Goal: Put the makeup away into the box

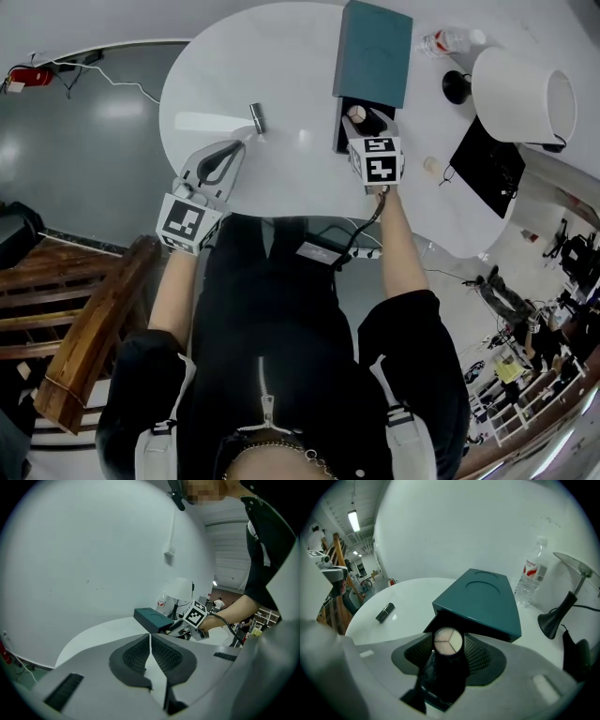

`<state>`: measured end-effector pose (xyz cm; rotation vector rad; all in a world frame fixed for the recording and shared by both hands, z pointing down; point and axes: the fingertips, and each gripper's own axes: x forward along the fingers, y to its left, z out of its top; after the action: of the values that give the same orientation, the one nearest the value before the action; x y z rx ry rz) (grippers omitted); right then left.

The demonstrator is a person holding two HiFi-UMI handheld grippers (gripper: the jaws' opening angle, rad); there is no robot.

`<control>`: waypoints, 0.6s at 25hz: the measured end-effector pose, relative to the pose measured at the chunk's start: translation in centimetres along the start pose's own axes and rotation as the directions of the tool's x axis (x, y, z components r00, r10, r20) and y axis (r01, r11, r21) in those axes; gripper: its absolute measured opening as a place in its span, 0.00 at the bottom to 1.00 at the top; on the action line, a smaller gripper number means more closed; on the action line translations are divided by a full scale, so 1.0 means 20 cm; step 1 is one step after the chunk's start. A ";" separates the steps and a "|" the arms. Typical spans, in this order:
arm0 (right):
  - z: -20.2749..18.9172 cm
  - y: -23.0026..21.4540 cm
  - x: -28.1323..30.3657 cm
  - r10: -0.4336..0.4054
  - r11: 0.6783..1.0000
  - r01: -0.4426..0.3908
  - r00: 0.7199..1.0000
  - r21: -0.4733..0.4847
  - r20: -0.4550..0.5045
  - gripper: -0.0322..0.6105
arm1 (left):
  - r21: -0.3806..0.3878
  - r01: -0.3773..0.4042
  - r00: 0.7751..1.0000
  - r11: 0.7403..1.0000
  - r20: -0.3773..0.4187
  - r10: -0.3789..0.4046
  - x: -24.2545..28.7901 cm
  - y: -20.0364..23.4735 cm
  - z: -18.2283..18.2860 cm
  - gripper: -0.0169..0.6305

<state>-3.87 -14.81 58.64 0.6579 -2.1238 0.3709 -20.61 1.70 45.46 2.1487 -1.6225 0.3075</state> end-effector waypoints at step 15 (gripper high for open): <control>-0.03 -0.01 0.05 0.019 1.000 -0.018 0.996 0.008 -0.093 0.38 | -0.008 -0.004 1.000 1.000 -0.010 0.004 0.01 0.03 -0.02 0.05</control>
<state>-3.92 -14.96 59.80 0.6137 -2.0426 0.4114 -21.08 1.60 46.03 2.1354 -1.6198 0.3123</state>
